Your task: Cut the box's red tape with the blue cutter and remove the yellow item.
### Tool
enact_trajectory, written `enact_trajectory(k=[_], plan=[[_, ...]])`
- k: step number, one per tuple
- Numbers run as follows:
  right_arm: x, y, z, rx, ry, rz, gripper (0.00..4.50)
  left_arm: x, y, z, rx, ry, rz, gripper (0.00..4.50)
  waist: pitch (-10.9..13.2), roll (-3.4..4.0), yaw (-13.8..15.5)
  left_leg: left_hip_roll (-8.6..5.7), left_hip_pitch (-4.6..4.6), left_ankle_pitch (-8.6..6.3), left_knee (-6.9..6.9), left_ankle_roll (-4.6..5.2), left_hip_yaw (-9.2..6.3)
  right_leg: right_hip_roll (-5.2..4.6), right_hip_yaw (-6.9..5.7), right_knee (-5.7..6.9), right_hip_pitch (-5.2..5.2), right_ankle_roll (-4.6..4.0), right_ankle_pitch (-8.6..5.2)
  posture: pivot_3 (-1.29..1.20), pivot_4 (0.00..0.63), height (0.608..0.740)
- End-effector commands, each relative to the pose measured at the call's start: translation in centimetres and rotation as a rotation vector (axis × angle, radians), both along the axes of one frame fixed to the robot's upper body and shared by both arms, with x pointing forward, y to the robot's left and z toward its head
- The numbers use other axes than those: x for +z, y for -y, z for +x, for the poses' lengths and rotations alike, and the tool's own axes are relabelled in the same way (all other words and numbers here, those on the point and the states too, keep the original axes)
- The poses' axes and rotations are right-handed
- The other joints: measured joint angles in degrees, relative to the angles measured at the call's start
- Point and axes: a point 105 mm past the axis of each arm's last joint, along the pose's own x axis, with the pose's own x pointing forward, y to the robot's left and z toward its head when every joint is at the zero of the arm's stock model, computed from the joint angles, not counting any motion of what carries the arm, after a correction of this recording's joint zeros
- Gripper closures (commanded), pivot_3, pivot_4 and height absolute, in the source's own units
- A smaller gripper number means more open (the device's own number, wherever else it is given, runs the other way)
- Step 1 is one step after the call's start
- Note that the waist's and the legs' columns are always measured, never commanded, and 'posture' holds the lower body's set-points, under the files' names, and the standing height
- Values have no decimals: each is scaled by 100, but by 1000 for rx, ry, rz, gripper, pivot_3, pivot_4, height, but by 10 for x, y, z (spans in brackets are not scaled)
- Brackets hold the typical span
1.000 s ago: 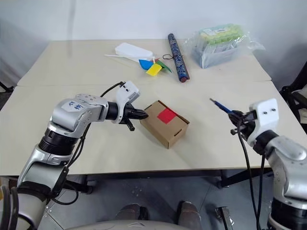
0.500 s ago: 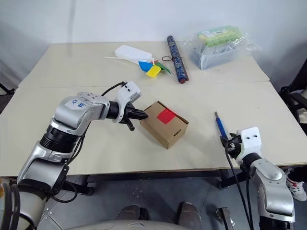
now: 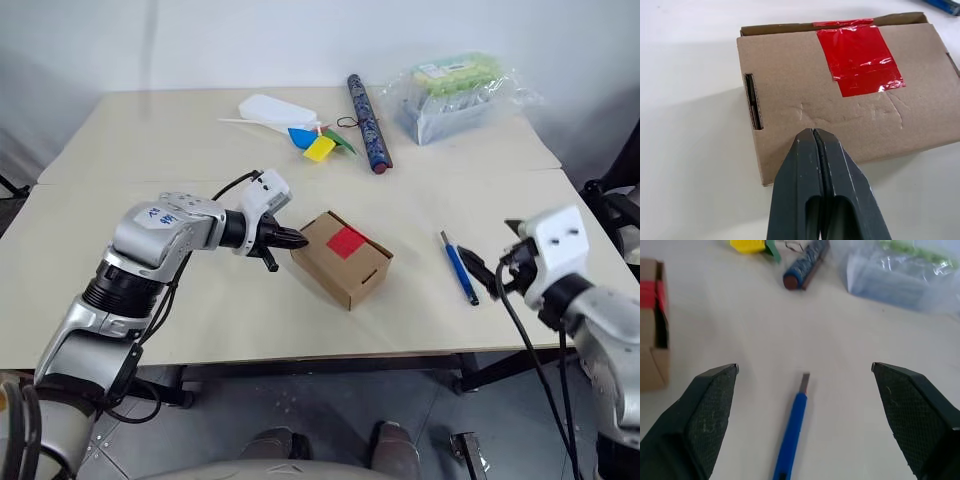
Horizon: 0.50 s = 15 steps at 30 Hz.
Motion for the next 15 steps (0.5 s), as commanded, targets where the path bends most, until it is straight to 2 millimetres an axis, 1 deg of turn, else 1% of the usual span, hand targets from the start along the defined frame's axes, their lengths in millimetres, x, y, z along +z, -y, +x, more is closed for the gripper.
enact_trajectory(k=[1,3,4,6,7,8,10,11,12,13,14,15], plan=[[0,-11,10,61,-65,-35,27,-2,-18,8,61,-8,0,4500,3,-5,-13,2,-4,0,-3,-1,-5,0,-7,-1,-1,-2,-1,0,150,740],[-3,-9,24,28,-106,-27,406,7,-20,10,58,4,-34,4500,7,-12,-8,4,-6,2,-18,-7,-12,3,-21,-1,-2,-6,-3,0,150,740],[-4,-13,28,63,-112,-37,615,12,-21,10,60,5,-59,4500,8,-13,-14,3,-12,2,-21,-7,-11,4,-24,3,-2,-6,-3,0,150,740],[-6,-19,36,109,-133,-71,1189,20,-25,10,69,5,-94,4500,11,-17,-34,-6,-32,2,-24,-2,-6,4,-24,1,-18,-2,-1,0,150,740],[-8,-22,42,123,-145,-84,1668,24,-27,10,74,8,-107,4500,11,-18,-37,-16,-45,1,-22,1,0,4,-23,0,-33,3,1,0,150,740],[-8,-23,47,131,-152,-88,1901,27,-30,10,82,6,-120,4500,12,-19,-53,-20,-66,2,-22,3,1,4,-24,-1,-51,7,3,0,150,740],[-9,-26,57,148,-156,-103,2556,31,-38,9,99,4,-137,4500,27,-27,-73,-29,-118,3,-5,4,1,7,-29,3,-98,14,8,0,150,740],[-9,-29,63,164,-161,-114,2850,31,-43,7,108,5,-134,4500,32,-32,-77,-31,-121,3,-5,4,0,10,-33,4,-99,17,9,0,150,740],[-11,-33,68,183,-175,-126,3241,31,-48,5,115,1,-124,4500,38,-34,-84,-31,-121,3,-6,3,1,12,-39,5,-99,19,10,0,150,740],[-13,-35,72,196,-184,-135,3513,30,-52,3,120,-3,-116,4500,39,-37,-91,-29,-121,3,-12,3,5,13,-42,2,-99,19,10,0,150,740],[-15,-38,74,216,-195,-146,3912,29,-55,0,121,-14,-114,4500,41,-38,-102,-29,-120,3,-17,1,5,15,-44,2,-99,19,10,0,150,740],[-19,-42,76,238,-210,-160,4221,28,-56,-5,119,-32,-116,4500,43,-38,-101,-27,-117,4,-23,-1,7,16,-46,2,-99,19,10,0,150,740]])
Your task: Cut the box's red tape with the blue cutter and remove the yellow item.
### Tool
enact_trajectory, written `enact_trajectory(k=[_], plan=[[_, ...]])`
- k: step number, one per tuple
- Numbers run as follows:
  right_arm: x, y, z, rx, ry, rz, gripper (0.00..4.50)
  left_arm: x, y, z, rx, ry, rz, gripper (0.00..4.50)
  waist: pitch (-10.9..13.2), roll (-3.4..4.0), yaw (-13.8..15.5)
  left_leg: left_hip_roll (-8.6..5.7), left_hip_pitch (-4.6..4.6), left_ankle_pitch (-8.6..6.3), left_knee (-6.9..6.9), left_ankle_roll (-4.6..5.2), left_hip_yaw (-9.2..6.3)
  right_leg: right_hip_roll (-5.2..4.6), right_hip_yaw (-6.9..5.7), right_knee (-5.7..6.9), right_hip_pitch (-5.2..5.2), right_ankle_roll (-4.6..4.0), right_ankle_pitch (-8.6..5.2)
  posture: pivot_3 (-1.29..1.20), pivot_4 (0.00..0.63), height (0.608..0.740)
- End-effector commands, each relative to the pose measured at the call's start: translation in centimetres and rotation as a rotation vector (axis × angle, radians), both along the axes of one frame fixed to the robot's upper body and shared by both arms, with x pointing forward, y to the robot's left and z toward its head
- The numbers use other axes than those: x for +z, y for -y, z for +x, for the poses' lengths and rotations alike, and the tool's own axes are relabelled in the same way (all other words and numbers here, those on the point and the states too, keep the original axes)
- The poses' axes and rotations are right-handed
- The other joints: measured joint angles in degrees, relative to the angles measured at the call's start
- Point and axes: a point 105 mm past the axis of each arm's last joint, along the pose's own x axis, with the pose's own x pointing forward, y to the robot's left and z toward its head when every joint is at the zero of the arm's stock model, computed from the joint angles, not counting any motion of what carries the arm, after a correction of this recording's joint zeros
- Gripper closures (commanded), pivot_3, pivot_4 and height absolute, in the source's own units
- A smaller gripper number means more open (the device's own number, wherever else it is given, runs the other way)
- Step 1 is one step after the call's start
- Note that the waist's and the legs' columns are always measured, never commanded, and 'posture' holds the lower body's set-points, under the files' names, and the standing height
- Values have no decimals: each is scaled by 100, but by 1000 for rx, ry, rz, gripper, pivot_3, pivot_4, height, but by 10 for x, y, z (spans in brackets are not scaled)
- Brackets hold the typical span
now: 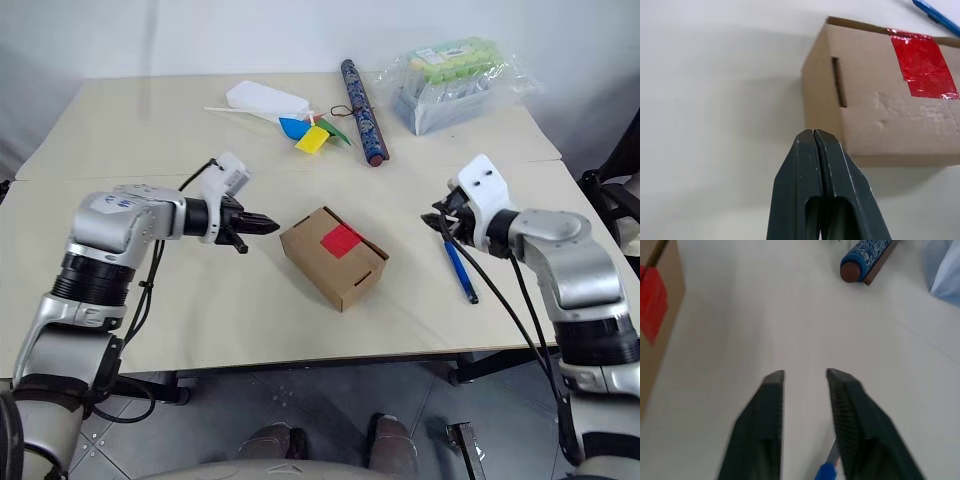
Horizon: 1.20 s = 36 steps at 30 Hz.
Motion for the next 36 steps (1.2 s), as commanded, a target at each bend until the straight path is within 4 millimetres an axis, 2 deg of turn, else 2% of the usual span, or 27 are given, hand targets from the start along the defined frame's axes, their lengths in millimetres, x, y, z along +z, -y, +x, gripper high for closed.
enact_trajectory(k=[1,5,8,11,15,21,28,36], plan=[[-7,-9,5,75,-21,-57,4492,8,-3,-18,-35,-22,-28,4500,2,0,1,1,0,1,-7,-2,0,1,-2,-2,0,0,0,0,150,740],[-23,-21,6,152,-81,-102,4492,-4,2,-41,-62,-126,-35,4500,7,-1,32,3,-1,0,-15,-7,-4,2,-11,0,0,1,0,0,150,740],[-27,-34,9,197,-108,-108,4492,-22,4,-62,-81,-240,-24,4500,12,-3,11,3,-8,1,-10,-8,-8,3,-12,-2,1,2,0,0,150,740],[-32,-42,9,231,-134,-127,4492,-30,12,-69,-83,-287,-45,4500,13,-4,23,4,-5,2,-8,-11,-24,5,-9,0,2,2,0,0,150,740],[-39,-51,9,255,-162,-142,4492,-36,26,-61,-69,-272,-99,4500,13,-4,28,4,-2,3,-1,-13,-25,6,-10,0,10,2,0,0,150,740],[-40,-61,-4,301,-184,-137,4492,-39,38,-44,-39,-222,-140,4500,13,-4,18,3,-1,3,-1,-15,-25,7,-10,6,9,2,0,0,150,740],[-36,-77,-41,363,-210,-118,4492,-38,48,-28,-46,-205,-145,4500,13,-4,34,2,-1,3,2,-17,-24,8,-12,9,10,2,0,0,150,740],[-38,-84,-61,368,-228,-108,4492,-39,54,-18,-80,-189,-122,4500,13,-5,37,2,-1,3,5,-17,-17,8,-12,8,10,2,0,0,150,740]])
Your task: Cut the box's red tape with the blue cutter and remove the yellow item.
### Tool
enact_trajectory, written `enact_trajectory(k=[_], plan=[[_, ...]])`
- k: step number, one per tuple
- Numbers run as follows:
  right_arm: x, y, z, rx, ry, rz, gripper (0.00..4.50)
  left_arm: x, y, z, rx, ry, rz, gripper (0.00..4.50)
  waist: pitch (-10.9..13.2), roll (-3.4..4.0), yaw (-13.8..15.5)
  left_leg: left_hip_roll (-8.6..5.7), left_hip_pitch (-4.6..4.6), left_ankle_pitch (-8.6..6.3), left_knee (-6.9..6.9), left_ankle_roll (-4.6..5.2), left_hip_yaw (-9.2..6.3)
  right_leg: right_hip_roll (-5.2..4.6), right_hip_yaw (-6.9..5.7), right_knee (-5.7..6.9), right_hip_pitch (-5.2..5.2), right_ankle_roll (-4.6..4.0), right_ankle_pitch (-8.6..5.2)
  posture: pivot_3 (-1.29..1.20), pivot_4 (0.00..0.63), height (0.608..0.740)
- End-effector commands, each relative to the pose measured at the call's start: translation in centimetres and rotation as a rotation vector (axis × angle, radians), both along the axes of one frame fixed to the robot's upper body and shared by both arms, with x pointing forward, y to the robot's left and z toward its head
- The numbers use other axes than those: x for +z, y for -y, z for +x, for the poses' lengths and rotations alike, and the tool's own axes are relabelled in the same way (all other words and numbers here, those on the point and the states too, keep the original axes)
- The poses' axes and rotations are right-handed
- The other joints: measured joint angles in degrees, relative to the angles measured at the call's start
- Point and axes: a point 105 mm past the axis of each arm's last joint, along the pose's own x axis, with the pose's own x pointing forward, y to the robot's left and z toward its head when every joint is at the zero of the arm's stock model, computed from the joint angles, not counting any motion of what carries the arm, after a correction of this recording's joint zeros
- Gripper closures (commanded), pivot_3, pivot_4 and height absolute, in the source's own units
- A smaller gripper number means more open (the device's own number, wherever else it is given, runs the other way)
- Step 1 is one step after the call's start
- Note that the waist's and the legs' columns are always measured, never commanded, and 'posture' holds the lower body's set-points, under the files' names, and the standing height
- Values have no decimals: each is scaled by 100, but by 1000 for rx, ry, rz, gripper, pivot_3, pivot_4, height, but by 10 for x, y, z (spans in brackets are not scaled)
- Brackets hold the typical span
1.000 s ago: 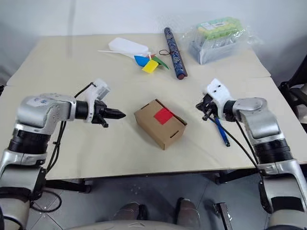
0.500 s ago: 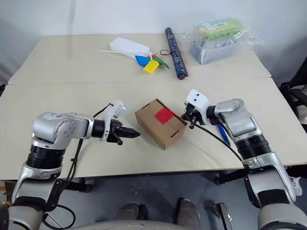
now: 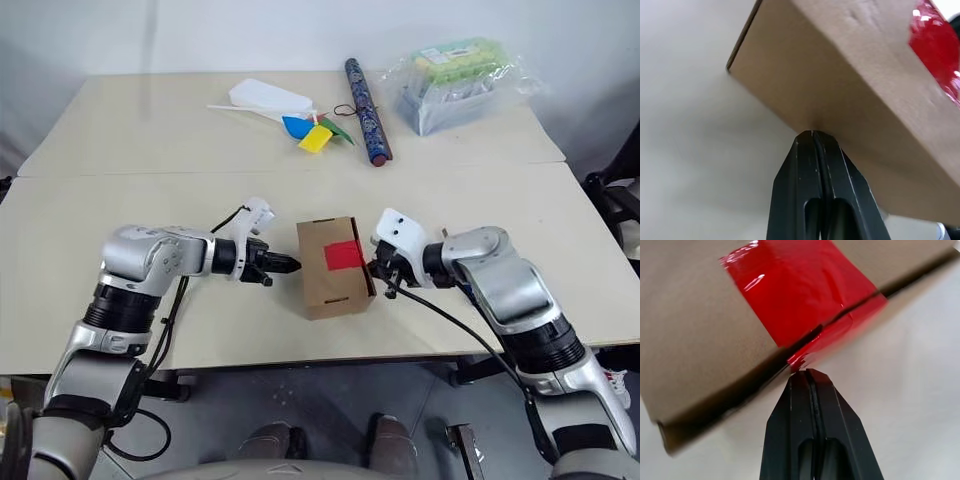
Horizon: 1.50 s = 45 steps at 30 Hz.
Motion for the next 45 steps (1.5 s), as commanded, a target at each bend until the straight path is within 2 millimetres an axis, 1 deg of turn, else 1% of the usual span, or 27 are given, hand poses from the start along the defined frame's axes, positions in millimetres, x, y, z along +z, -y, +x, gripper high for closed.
enact_trajectory(k=[1,5,10,13,17,18,20,21,23,25,27,29,33,34,36,38,42,45], plan=[[12,-3,-5,0,48,25,4492,11,7,4,-40,58,-2,4500,0,0,-1,0,0,0,0,0,1,0,-1,1,0,0,0,0,150,740],[10,-4,0,-42,71,36,4492,11,9,9,-50,71,9,4500,0,0,-5,0,0,0,1,0,7,0,0,2,0,0,0,0,150,740],[12,8,14,-106,118,17,4492,13,6,14,-53,92,36,4500,0,0,-4,-1,0,0,1,0,14,0,-1,2,0,0,0,0,150,740],[18,17,20,-122,157,1,4492,16,0,18,-43,104,46,4500,0,0,-5,-1,-1,0,1,0,17,0,-1,0,-1,0,0,0,150,740],[32,37,30,-186,235,-31,4492,21,-17,25,-21,130,82,4500,0,0,-16,-1,-1,0,0,0,18,0,-1,1,-1,0,0,0,150,740],[35,41,31,-198,250,-38,4492,24,-21,26,-17,140,88,4500,0,0,-17,0,0,0,-1,0,18,1,-1,1,-2,0,0,0,150,740],[43,51,32,-235,273,-49,4492,36,-27,28,-32,174,97,4500,1,-1,-16,0,-1,0,-1,0,18,1,-1,0,-2,0,0,0,150,740],[46,53,31,-246,277,-51,4130,40,-28,28,-40,184,98,4500,1,-1,-13,0,-2,0,-1,0,19,1,-1,-1,-3,0,0,0,150,740],[52,59,28,-297,259,-33,3621,57,-23,23,-92,200,50,4500,1,-1,-5,0,-3,0,-1,0,18,1,-1,0,-2,0,0,0,150,740],[62,61,22,-333,255,-5,2911,75,-14,16,-158,225,5,4500,1,-1,6,0,-6,0,1,0,16,1,-3,0,-3,0,0,0,150,740],[68,64,18,-386,228,12,2193,85,-4,9,-219,242,-18,4500,1,-1,6,1,-11,0,3,0,13,1,-5,-1,-3,0,0,0,150,740],[72,63,12,-418,185,30,1564,90,4,5,-268,255,-29,4500,1,-1,-2,1,-10,0,4,0,12,1,-5,-1,-3,0,0,0,150,740],[78,48,-3,-462,37,98,158,90,21,1,-353,267,-31,4500,1,-1,-6,2,-9,0,8,0,12,1,-4,8,-5,0,0,0,150,740],[79,42,-6,-463,11,115,30,87,24,2,-363,265,-23,4500,1,-1,-8,3,-9,0,10,0,12,1,-5,10,-4,0,0,0,150,740],[80,31,-6,-455,-7,158,30,81,27,4,-378,261,-1,4500,0,-1,-11,4,-9,0,15,0,12,2,-4,16,-5,0,0,0,150,740],[80,25,0,-475,-3,195,30,74,30,7,-393,260,27,4500,0,-1,-12,4,-10,0,16,0,13,3,-4,17,-5,-1,0,0,150,740],[70,19,13,-560,-43,267,30,65,35,11,-420,248,64,4500,1,-1,-7,1,-12,0,17,0,17,2,-2,17,-8,0,0,0,150,740],[57,15,16,-597,-77,276,30,59,34,13,-426,247,105,4500,0,-1,-8,0,-16,0,16,0,15,2,-4,16,-9,0,0,0,150,740]])
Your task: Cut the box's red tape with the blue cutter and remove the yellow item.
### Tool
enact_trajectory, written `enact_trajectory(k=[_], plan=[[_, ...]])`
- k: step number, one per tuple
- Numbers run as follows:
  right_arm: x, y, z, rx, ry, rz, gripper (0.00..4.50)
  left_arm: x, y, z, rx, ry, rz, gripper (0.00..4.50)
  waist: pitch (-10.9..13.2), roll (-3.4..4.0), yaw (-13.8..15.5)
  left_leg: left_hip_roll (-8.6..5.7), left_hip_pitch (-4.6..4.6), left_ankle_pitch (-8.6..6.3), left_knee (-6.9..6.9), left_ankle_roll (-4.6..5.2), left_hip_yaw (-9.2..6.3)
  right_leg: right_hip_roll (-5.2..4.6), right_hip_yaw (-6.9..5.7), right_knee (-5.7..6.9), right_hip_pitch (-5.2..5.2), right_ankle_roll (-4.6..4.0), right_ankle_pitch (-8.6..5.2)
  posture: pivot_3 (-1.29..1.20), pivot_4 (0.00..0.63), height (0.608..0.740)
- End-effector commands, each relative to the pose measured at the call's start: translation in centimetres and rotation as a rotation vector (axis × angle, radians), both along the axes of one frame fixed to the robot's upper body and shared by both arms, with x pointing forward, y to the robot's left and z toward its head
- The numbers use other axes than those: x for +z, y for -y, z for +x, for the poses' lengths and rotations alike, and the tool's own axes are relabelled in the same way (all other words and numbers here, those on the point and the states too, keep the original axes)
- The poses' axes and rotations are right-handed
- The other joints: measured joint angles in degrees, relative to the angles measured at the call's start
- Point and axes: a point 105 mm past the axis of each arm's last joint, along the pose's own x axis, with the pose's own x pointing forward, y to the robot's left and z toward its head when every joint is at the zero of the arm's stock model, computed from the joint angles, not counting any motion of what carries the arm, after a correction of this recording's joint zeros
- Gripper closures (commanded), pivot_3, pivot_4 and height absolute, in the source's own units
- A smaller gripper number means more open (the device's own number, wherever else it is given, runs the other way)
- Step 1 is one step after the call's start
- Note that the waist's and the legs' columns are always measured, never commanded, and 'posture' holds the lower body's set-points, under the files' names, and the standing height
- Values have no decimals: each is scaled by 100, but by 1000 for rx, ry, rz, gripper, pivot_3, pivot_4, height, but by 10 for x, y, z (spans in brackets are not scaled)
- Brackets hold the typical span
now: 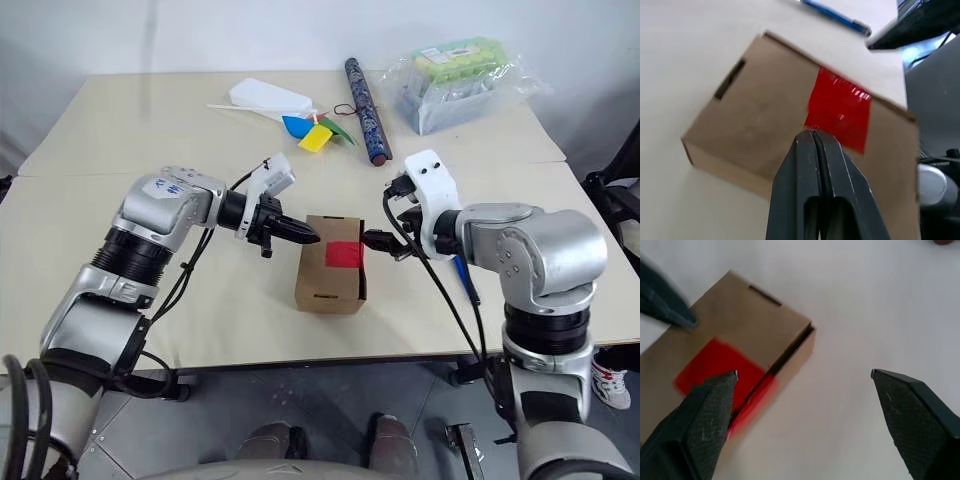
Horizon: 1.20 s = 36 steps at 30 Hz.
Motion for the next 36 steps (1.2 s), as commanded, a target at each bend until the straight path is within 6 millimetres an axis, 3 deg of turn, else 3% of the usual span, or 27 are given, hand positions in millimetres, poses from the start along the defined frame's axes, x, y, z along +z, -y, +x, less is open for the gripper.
enact_trajectory(k=[1,14,27,36], plan=[[-4,3,2,-53,-3,20,30,11,3,2,-30,59,33,4500,0,0,-5,0,-1,0,0,0,-1,0,-1,0,-1,0,0,0,150,740],[-34,8,-6,-79,-114,15,30,0,-3,4,-15,56,69,4500,-1,1,-24,2,5,0,-3,0,1,0,3,4,-2,0,0,0,150,740],[6,2,-5,-54,-7,54,30,-2,-5,4,2,58,63,4500,-1,1,-18,5,6,0,-1,1,3,0,9,5,-2,0,0,0,150,740],[-19,-7,-15,-7,-93,44,30,-4,-3,3,3,60,57,4500,-1,1,-18,5,6,0,0,1,3,0,10,5,-2,0,0,0,150,740]])
